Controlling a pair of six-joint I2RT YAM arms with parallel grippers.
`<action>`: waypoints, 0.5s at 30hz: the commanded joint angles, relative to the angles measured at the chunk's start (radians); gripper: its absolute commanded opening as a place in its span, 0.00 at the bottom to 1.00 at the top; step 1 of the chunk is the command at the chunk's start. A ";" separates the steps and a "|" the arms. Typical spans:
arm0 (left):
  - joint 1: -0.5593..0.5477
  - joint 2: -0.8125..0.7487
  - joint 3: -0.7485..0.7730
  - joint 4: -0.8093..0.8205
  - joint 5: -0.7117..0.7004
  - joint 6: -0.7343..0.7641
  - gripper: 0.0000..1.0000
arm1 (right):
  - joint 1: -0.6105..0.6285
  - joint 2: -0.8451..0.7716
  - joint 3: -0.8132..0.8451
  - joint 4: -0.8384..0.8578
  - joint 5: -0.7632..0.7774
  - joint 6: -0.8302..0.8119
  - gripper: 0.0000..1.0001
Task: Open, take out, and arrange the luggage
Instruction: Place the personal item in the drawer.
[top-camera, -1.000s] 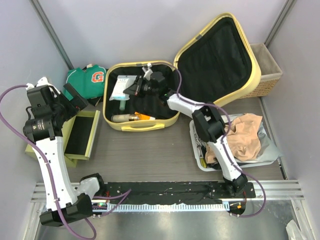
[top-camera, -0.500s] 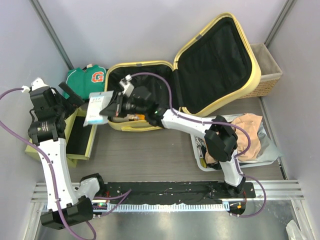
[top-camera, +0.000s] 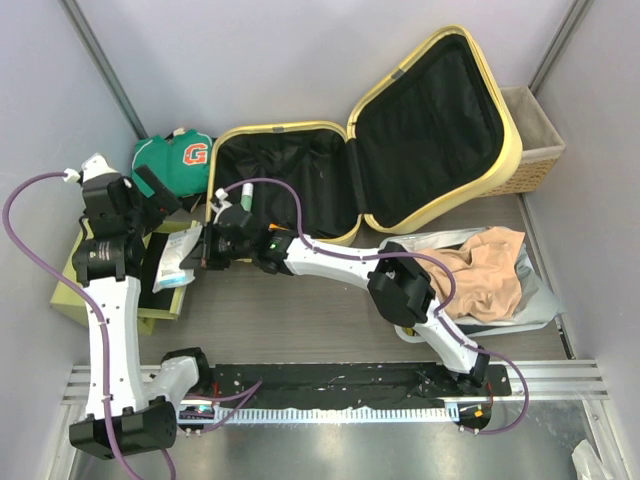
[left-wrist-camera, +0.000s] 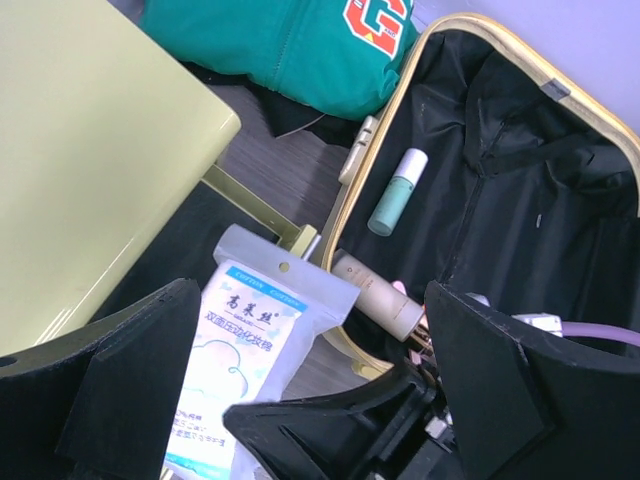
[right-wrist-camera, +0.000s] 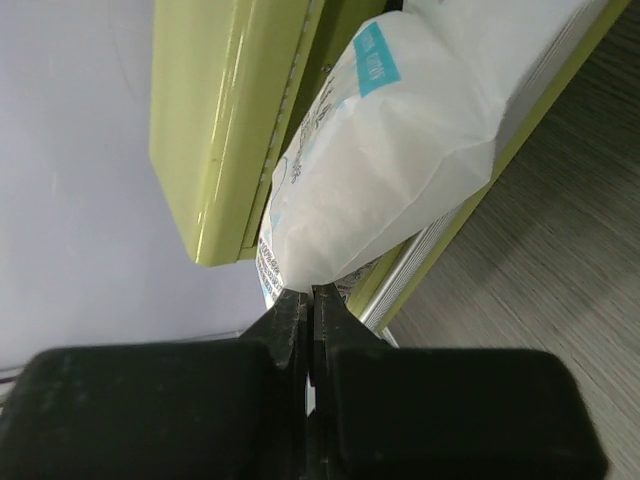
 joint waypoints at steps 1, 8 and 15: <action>-0.036 0.020 0.033 0.038 -0.059 0.018 1.00 | 0.009 0.025 0.104 -0.036 0.063 0.027 0.01; -0.064 0.022 0.059 0.028 -0.059 0.018 1.00 | 0.018 0.131 0.263 -0.089 0.078 0.027 0.01; -0.078 0.020 0.066 0.022 -0.108 0.049 1.00 | 0.023 0.174 0.332 -0.136 0.106 0.038 0.02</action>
